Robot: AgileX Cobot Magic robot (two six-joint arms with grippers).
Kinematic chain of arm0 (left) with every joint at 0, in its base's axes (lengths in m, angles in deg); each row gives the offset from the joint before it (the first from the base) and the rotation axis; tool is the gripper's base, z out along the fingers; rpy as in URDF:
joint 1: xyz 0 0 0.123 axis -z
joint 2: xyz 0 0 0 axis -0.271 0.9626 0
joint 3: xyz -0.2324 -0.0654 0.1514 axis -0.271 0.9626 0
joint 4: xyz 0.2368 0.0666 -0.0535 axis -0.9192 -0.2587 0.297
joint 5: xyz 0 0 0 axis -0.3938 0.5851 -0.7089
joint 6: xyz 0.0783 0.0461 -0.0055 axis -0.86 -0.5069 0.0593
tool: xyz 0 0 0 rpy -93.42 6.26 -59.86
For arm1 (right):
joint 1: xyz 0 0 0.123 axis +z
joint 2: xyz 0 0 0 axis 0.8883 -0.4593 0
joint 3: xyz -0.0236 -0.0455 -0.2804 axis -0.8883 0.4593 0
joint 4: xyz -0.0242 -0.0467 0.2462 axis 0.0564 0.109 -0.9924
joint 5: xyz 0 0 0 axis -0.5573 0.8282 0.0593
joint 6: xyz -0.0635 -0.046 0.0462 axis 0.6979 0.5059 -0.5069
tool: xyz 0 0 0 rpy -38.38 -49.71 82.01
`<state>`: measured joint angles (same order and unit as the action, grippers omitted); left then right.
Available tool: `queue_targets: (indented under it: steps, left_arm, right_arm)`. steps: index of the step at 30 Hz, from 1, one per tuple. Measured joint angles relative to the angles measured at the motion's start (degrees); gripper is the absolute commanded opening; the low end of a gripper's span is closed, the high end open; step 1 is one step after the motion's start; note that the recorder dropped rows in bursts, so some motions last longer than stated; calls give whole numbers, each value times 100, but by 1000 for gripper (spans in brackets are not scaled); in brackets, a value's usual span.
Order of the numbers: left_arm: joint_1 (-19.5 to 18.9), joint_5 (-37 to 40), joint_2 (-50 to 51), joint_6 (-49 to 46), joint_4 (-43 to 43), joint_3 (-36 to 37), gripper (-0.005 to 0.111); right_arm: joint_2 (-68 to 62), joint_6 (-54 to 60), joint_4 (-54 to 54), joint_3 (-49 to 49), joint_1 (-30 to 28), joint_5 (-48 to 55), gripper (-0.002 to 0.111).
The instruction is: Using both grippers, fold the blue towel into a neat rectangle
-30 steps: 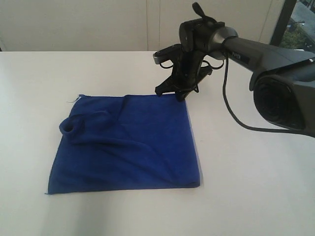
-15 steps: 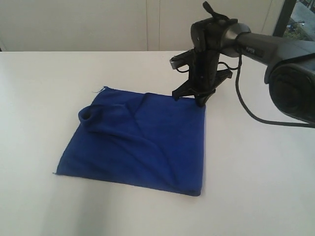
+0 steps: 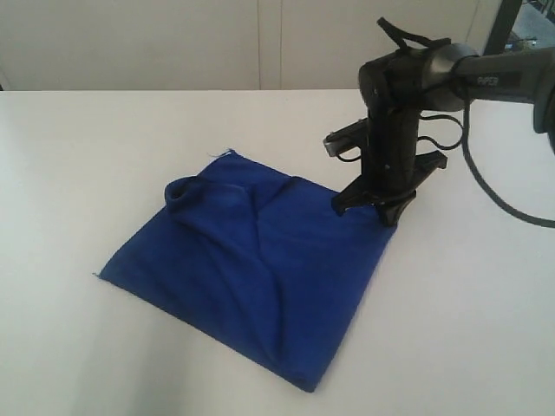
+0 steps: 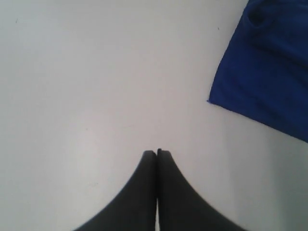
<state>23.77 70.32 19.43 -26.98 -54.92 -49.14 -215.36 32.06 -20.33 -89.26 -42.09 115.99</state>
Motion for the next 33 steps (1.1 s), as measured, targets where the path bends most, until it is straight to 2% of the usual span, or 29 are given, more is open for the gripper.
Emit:
queue_targets:
  steps: [12, 17, 21, 26, 33]
  left_arm:
    - [0, 0, 0, 0, 0, 0, 0]
    - [0, 0, 0, 0, 0, 0, 0]
    - [0, 0, 0, 0, 0, 0, 0]
    - [0, 0, 0, 0, 0, 0, 0]
    - [0, 0, 0, 0, 0, 0, 0]
  right_arm:
    - [1297, -430, -49, 2274, 0, -832, 0]
    - [1597, -441, -120, 2588, 0, -939, 0]
    - [1922, -441, -207, 2379, 0, -902, 0]
    - [2103, -35, -658, 1572, 0, -1277, 0]
    - [1213, 908, -2046, 120, 0, -1710, 0]
